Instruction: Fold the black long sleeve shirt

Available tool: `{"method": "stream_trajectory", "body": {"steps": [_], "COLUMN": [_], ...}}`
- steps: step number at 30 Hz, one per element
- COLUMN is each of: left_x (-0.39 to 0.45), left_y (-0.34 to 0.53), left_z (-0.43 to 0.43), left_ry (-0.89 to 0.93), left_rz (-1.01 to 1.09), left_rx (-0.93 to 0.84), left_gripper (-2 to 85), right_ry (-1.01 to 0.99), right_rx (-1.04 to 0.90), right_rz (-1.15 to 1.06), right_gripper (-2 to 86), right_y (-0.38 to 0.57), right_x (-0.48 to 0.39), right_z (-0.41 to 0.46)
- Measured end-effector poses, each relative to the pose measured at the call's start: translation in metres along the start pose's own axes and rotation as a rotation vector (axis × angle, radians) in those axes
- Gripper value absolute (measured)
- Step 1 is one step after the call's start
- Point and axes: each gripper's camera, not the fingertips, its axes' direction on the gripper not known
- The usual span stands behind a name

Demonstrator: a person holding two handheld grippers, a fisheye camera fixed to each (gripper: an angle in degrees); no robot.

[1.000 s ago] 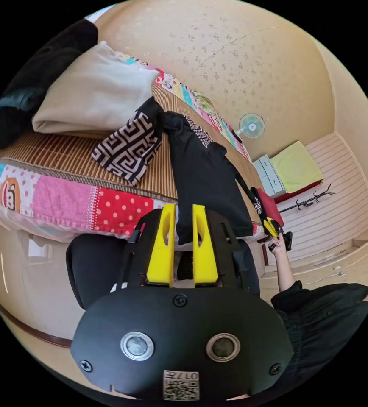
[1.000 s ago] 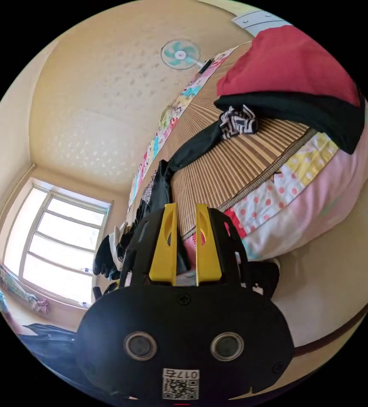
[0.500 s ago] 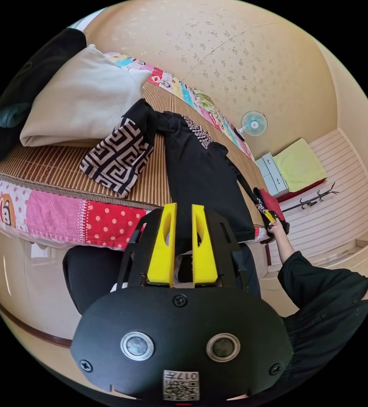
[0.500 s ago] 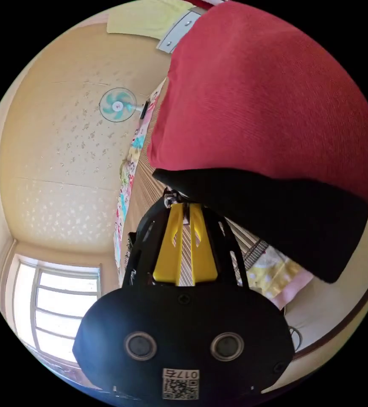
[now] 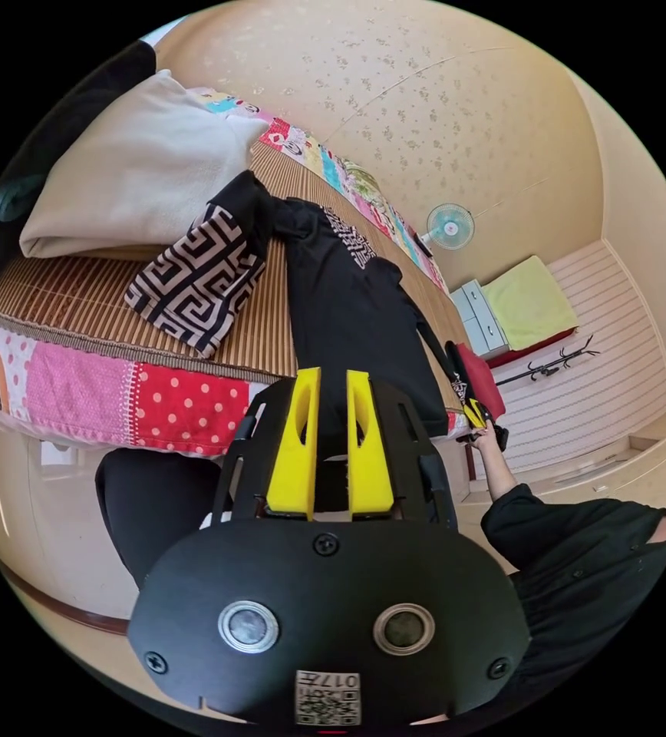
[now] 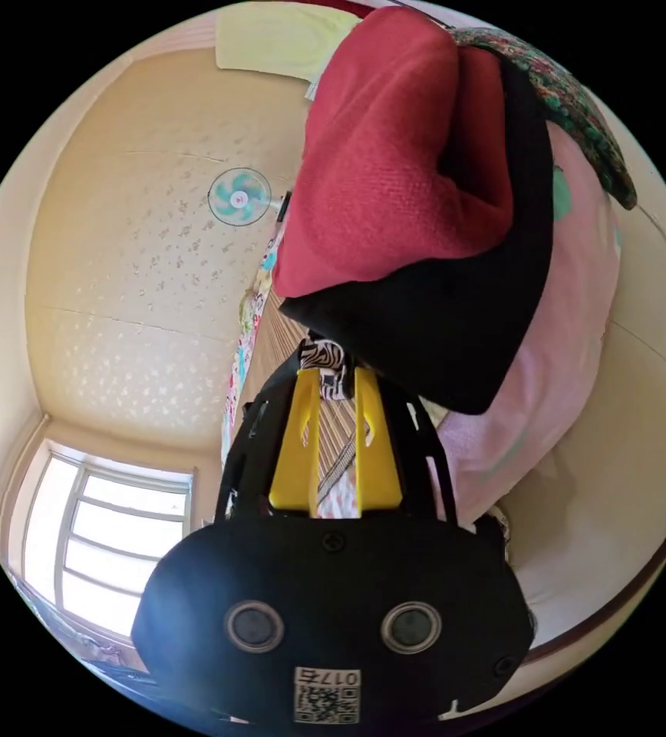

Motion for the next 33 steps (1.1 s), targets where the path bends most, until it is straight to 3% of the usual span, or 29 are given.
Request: {"method": "stream_trajectory", "body": {"steps": [7,13,19,25,30,33], "left_x": [-0.006,-0.015,-0.025,-0.036,-0.054,-0.068], "left_y": [0.006,0.015,0.019,0.030,0.051,0.069], "left_z": [-0.019,-0.029,-0.033,-0.050,-0.073,-0.088], "left_ry": [-0.026,-0.040,-0.041,-0.021,-0.006,-0.007], "left_rz": [-0.011,-0.034,-0.034,-0.038,-0.062,-0.084], "left_rx": [0.035,0.066,0.072,0.115,0.156,0.172], "left_gripper": [6.4,6.4,6.4,6.4,6.4,6.4], "right_ry": [0.110,0.284,0.169,-0.027,-0.225,-0.253], "right_rx": [-0.011,-0.048,-0.010,-0.037,-0.152,-0.231], "right_rz": [-0.089,-0.103,-0.319,-0.492,-0.769,-0.860], "right_gripper": [8.5,2.8,1.7,1.3,1.6,1.8], "right_y": [-0.002,0.009,0.046,0.078,0.194,0.283], "right_x": [-0.002,0.012,-0.040,-0.166,-0.310,-0.346], "right_z": [0.039,0.079,0.065,0.093,0.188,0.272]}}
